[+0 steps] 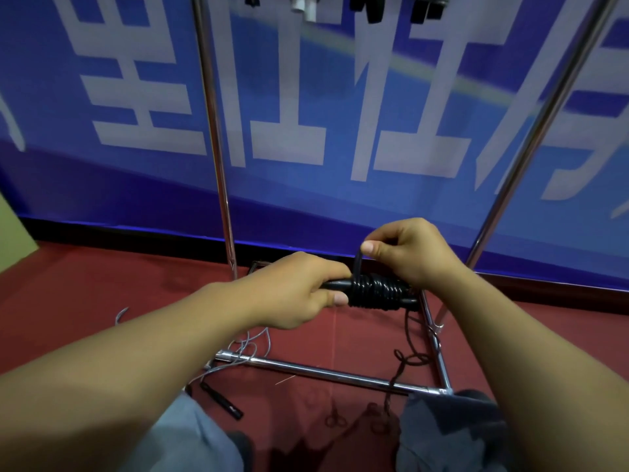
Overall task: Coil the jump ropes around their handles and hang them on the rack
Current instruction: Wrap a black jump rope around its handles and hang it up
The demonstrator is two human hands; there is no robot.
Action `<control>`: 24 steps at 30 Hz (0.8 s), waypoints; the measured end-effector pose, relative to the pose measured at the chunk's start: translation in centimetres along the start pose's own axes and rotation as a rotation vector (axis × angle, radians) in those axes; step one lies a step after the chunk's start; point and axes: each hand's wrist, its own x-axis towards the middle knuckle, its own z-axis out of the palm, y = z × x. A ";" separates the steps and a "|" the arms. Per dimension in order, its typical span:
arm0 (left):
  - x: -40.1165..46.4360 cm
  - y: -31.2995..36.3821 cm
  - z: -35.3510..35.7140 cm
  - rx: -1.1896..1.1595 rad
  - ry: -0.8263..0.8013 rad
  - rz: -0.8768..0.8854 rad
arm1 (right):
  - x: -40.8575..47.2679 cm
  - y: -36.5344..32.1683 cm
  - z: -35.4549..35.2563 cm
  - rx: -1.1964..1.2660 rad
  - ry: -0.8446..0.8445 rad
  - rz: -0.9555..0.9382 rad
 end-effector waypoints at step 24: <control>0.4 0.9 -0.6 -0.426 0.625 -0.208 | -0.7 -1.3 0.5 0.310 -0.051 0.000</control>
